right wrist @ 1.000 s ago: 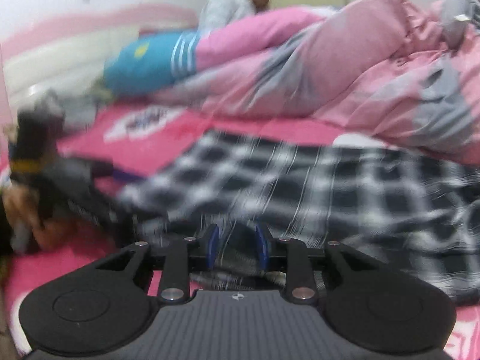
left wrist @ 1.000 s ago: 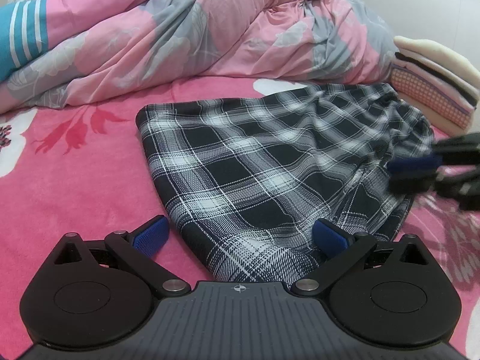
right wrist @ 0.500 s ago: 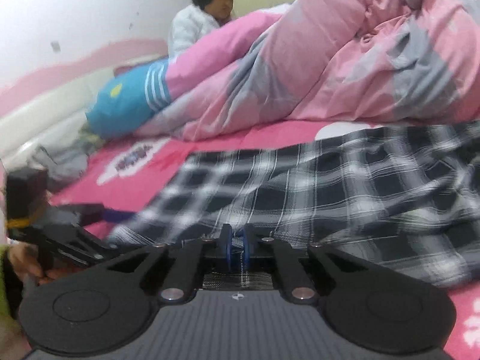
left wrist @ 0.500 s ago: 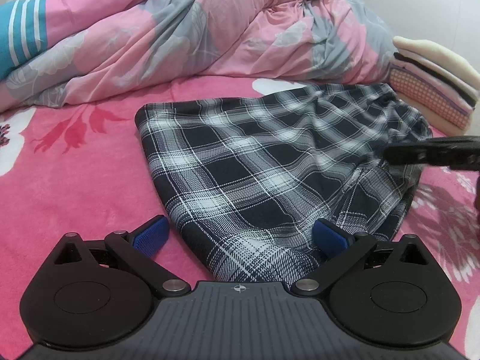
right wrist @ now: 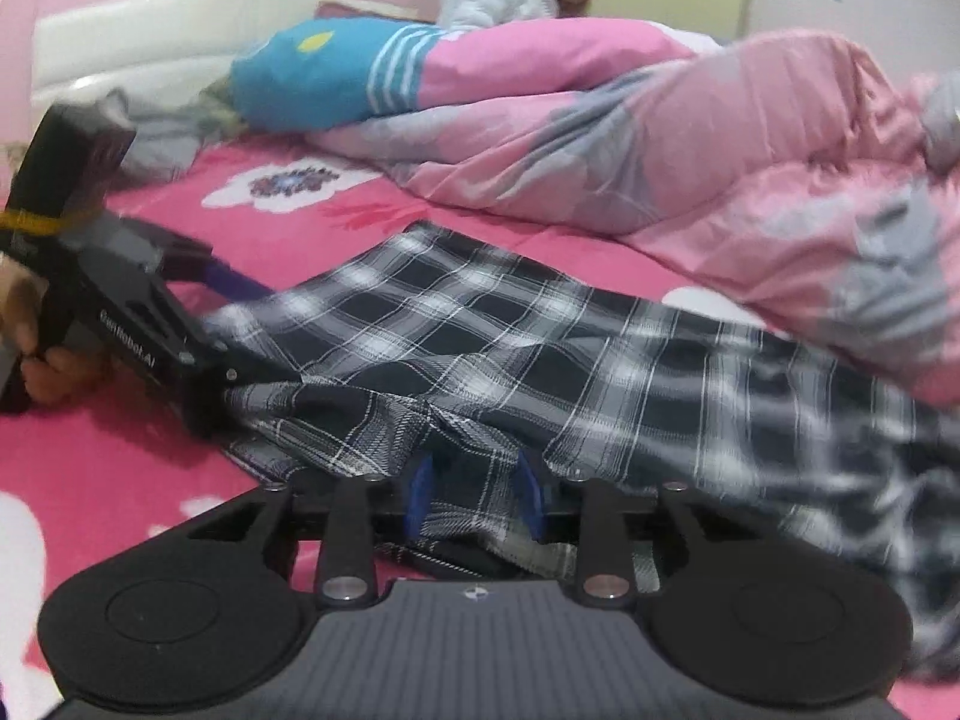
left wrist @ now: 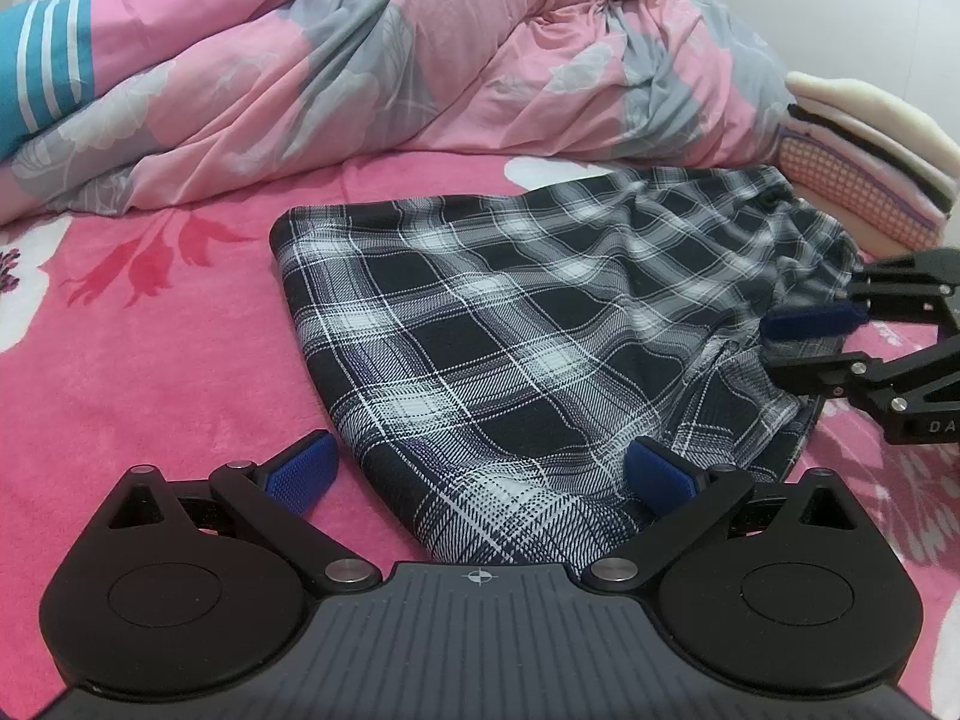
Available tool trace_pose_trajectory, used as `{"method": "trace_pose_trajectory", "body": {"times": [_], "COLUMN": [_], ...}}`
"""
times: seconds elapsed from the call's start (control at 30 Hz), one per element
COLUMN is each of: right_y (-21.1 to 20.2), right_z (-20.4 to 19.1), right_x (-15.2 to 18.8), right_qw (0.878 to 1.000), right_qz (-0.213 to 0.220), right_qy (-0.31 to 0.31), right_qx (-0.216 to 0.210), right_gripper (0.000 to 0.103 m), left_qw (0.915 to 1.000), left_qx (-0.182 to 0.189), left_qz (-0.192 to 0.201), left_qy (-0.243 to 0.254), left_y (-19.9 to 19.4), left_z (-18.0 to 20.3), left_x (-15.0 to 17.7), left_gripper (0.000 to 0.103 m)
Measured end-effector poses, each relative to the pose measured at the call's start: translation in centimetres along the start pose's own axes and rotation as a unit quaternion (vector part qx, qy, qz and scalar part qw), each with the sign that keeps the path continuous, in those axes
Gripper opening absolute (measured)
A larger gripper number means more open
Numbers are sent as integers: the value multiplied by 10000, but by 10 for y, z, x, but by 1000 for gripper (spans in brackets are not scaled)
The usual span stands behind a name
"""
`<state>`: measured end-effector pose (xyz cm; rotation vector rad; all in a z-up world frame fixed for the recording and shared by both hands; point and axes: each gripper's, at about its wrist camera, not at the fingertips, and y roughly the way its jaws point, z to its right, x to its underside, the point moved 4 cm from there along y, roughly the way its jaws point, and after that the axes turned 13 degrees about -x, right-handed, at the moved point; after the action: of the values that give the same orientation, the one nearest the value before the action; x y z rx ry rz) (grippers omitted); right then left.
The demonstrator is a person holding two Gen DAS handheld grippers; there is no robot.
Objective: Fold clothes
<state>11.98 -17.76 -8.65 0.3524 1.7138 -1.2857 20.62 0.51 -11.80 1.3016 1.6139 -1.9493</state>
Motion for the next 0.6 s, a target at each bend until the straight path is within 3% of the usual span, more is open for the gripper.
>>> {"method": "trace_pose_trajectory", "body": {"times": [0.27, 0.43, 0.5, 0.53, 0.6], "right_y": [-2, 9, 7, 3, -9], "right_z": [8, 28, 31, 30, 28], "right_x": [-9, -10, -11, -12, -12], "right_qw": [9965, 9927, 9926, 9933, 9954], "right_qz": [-339, -736, -760, -704, -459], "right_qy": [-721, -598, -420, -414, -393], "right_qx": [-268, -746, -844, -814, -744], "right_gripper": [39, 38, 20, 3, 2], "left_qw": [10000, 10000, 10000, 10000, 10000], "left_qx": [8, 22, 26, 26, 25], "left_qz": [1, -3, -6, -6, -4], "left_qy": [-3, -11, -17, -17, -17], "left_y": [0, 1, 1, 1, 1], "left_z": [-1, -1, -1, -1, -1], "left_x": [0, 0, 0, 0, 0], "left_gripper": [103, 103, 103, 103, 103]}}
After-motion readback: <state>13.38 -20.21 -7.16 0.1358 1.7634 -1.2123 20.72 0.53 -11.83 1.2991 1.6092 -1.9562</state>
